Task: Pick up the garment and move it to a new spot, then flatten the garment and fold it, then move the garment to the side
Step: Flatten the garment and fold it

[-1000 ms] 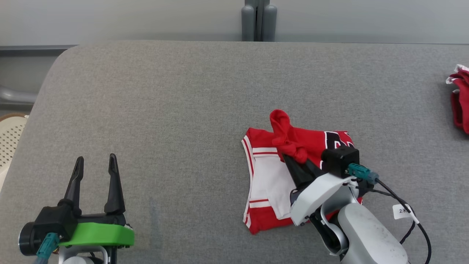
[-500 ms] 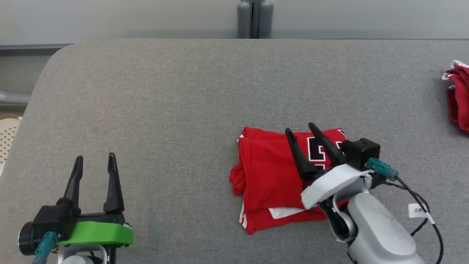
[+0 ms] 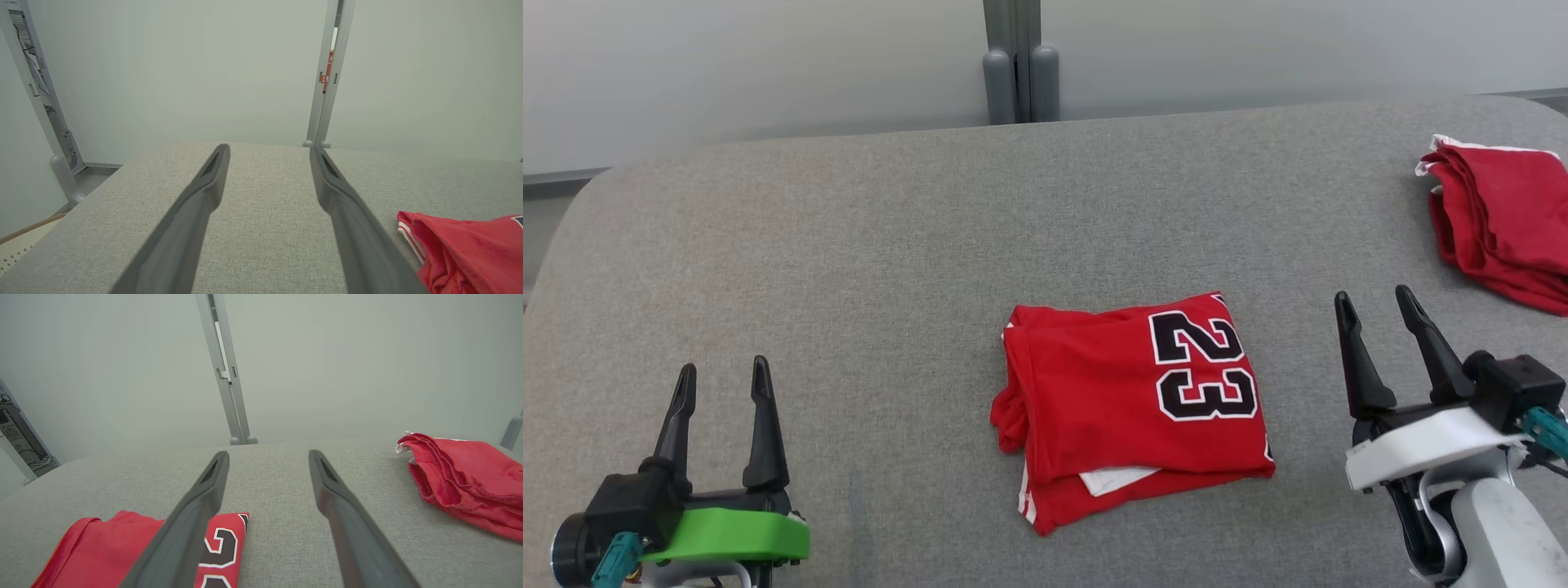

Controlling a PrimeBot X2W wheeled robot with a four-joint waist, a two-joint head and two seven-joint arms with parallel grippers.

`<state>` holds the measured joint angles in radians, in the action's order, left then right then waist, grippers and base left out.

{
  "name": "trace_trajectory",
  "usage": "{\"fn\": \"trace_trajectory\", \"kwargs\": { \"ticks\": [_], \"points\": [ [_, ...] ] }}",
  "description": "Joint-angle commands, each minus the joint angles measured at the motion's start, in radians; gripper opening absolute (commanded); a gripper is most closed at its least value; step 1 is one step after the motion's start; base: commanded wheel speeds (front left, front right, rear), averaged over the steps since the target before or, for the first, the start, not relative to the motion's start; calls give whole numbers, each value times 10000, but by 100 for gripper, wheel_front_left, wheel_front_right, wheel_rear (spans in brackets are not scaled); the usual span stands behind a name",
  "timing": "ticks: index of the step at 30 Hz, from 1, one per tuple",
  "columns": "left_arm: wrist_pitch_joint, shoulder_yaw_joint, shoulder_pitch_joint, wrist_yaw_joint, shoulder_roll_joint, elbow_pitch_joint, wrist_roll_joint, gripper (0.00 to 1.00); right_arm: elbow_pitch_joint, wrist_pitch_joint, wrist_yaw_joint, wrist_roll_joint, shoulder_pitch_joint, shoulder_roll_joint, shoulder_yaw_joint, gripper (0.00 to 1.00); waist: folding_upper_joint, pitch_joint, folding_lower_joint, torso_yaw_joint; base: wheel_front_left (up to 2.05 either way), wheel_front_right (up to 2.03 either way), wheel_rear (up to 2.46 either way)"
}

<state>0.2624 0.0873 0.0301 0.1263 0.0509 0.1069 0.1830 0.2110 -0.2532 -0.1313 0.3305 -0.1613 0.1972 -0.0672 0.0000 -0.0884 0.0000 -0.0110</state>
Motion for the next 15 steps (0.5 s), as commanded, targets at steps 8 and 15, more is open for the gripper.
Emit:
{"fn": "trace_trajectory", "kwargs": {
  "ticks": [8,15],
  "points": [
    [28,286,-668,18,36,52,-225,100,-1293,55,12,-218,1700,-301,592,100,0,645,0,296,0,0,0],
    [29,355,-905,23,119,73,-396,100,-2068,275,12,-494,2592,-669,690,100,0,881,0,197,0,0,0]
  ]
}}
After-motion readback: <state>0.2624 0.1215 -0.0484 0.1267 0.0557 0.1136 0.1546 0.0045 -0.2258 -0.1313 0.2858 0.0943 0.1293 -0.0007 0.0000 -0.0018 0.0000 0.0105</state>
